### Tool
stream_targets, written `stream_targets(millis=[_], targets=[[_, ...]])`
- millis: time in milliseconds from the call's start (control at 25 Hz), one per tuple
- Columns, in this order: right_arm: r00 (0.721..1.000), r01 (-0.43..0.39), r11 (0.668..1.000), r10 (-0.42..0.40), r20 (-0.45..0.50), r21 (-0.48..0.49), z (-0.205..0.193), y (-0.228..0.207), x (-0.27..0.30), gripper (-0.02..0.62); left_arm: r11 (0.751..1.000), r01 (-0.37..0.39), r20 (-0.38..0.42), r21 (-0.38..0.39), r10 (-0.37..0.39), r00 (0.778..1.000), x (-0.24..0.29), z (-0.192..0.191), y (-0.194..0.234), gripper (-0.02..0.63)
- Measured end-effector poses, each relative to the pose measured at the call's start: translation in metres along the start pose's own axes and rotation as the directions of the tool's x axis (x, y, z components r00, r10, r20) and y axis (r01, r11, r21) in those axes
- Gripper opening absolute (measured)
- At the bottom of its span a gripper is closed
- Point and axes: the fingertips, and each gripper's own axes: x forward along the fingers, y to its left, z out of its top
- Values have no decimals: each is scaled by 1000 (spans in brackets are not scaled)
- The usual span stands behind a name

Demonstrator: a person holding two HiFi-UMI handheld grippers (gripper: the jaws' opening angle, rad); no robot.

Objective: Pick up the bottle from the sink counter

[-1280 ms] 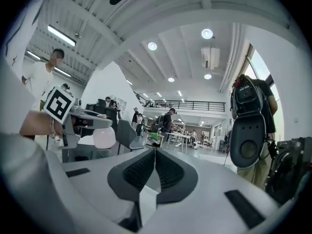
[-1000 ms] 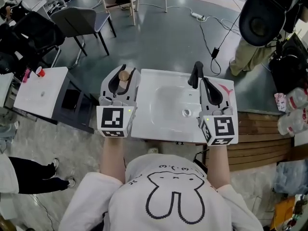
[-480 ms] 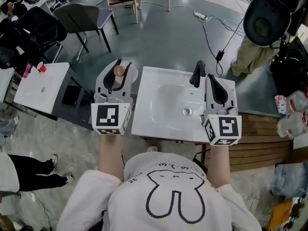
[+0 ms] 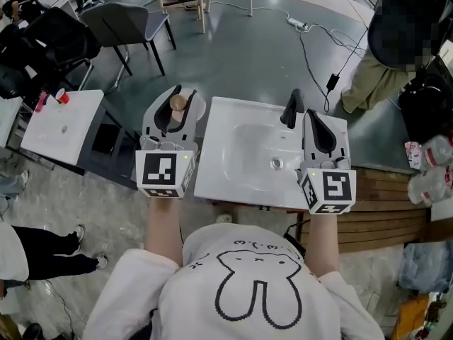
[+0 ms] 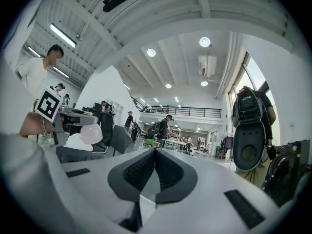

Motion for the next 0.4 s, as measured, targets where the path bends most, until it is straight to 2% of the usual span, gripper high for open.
stream_targets(millis=[400], targets=[[1000, -5, 1000, 5, -3, -3, -1, 2, 1, 28, 1000, 0, 2, -6, 0, 1000, 0, -1, 0, 124]])
